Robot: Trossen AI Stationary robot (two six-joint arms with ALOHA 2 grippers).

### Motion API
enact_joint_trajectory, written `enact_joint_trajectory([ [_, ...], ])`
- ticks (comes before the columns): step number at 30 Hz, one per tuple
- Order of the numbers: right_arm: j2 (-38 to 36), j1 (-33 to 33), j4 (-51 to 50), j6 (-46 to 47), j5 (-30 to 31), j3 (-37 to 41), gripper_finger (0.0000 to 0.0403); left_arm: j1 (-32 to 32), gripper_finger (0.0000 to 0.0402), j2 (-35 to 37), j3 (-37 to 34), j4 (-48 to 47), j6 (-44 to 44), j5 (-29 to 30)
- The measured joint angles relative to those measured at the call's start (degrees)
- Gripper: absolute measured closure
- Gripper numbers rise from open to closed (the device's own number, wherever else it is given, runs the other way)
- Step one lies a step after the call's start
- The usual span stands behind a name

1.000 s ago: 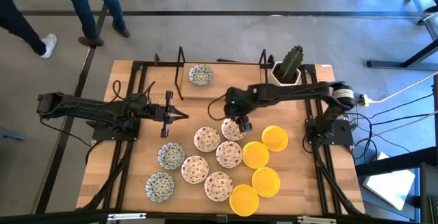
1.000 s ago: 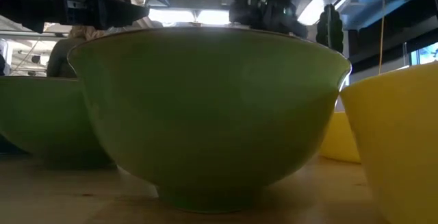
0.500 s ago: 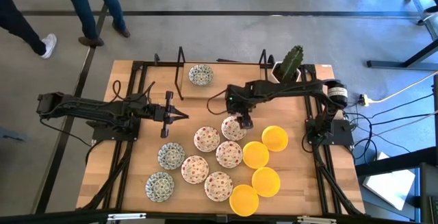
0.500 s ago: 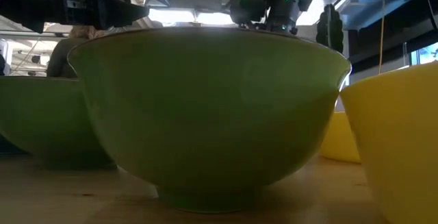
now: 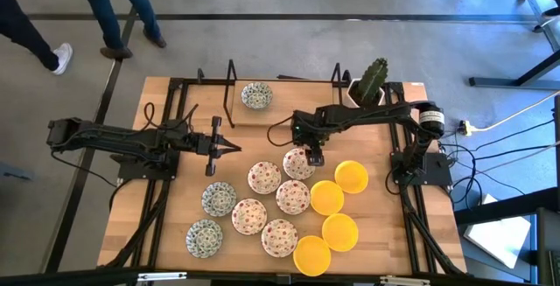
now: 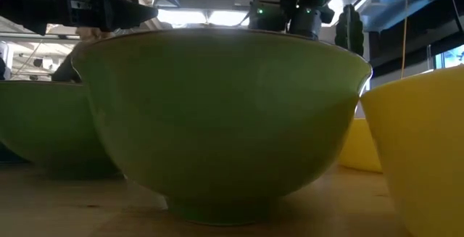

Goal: Pick & Place Mini bowls
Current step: Put the red patterned bowl on the shelf

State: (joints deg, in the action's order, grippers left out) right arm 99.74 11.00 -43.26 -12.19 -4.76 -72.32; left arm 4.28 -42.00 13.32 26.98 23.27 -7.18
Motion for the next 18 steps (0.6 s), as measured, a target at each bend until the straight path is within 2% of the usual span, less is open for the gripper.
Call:
enact_joint_trajectory([
  [18, 0.1, 0.0, 5.3, 2.8, 0.2, 3.9, 0.0180, 0.0, 0.0397, 0.0, 0.0, -0.1, 0.0, 0.0],
])
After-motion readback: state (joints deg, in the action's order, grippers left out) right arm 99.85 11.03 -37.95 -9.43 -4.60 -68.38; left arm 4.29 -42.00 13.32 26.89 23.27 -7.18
